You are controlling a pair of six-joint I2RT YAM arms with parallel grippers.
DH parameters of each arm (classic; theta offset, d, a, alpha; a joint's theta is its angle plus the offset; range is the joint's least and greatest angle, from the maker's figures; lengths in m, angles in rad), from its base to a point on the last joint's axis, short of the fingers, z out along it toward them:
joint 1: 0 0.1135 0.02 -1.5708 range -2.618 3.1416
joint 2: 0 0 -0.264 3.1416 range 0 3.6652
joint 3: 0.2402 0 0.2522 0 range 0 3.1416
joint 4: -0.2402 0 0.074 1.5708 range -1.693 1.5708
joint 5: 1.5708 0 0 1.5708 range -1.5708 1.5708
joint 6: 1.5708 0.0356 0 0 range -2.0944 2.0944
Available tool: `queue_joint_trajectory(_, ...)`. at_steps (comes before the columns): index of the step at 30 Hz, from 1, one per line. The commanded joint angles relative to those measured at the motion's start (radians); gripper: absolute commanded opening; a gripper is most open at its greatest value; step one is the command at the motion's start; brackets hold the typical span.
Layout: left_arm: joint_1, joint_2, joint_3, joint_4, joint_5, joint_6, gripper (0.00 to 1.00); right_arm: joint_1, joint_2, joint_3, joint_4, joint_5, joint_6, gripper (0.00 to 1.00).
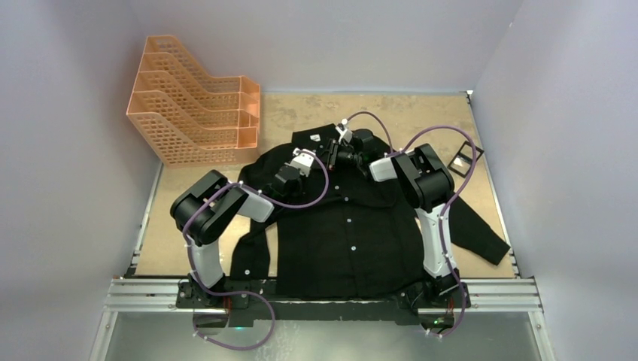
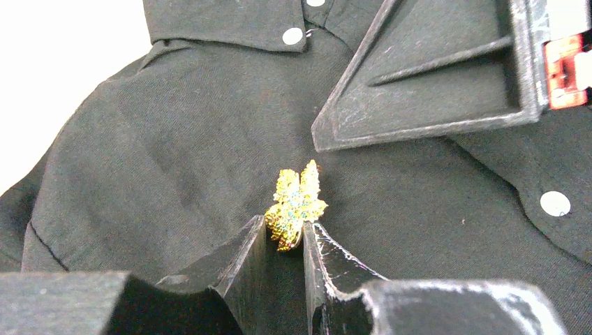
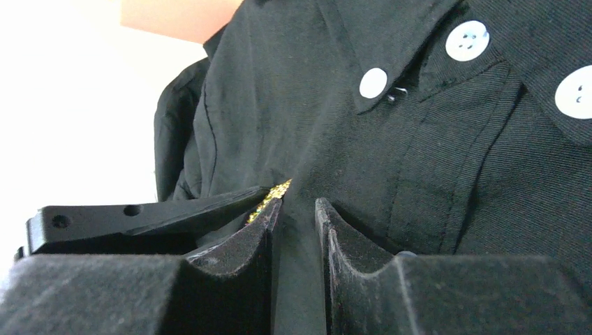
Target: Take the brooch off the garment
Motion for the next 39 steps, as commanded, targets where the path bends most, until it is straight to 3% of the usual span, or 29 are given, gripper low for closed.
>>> queue_joint_trajectory(1, 0.001, -0.044, -0.016, 0.043, 0.034, -0.028, 0.24, 0.011, 0.014, 0.042, 0.013, -0.019, 0.000, 0.27)
queue_joint_trajectory(23, 0.001, -0.033, -0.011, 0.093, 0.058, -0.053, 0.19, 0.024, 0.013, 0.020, 0.029, -0.014, 0.018, 0.26)
queue_joint_trajectory(39, 0.003, -0.023, -0.012, 0.142, 0.035, -0.122, 0.22, 0.037, -0.008, 0.011, -0.015, 0.017, -0.014, 0.25)
